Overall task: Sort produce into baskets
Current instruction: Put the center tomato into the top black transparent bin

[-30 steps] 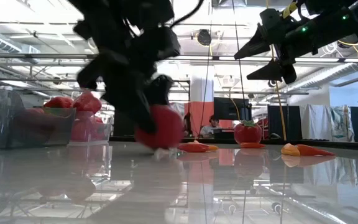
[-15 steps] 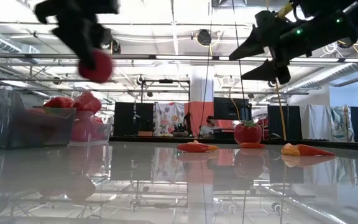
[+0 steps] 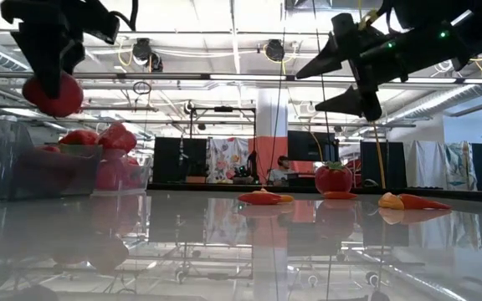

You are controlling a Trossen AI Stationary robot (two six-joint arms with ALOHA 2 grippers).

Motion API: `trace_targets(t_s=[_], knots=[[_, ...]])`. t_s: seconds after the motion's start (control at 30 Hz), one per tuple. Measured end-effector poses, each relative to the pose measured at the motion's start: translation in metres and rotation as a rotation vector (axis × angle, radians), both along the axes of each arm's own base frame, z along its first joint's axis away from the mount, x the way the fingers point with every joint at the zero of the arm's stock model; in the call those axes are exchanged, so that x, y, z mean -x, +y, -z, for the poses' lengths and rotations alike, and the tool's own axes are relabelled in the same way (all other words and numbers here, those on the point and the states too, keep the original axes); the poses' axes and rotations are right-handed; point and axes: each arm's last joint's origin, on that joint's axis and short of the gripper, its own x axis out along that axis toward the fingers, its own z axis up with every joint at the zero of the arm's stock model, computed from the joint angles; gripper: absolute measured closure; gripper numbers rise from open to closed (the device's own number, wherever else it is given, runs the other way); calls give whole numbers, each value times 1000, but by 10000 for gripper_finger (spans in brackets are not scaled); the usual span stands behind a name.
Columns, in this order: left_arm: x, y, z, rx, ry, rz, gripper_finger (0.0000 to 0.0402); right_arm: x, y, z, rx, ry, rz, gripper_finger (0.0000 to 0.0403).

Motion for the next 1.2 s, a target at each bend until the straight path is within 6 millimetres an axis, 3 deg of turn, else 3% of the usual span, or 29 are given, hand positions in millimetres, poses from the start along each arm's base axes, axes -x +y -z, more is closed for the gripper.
trace_targets(t_s=[0.63,0.83,1.2], knots=[[13,3,37,39,120,-153,88,0,-1,-1,-35,-35,29,9],[13,5,39,-26,138,-21,88,0,0,-2,-35,-42,27,9],[12,6,38,-120,129,24,88,0,0,-2,-14,-30,21,9]])
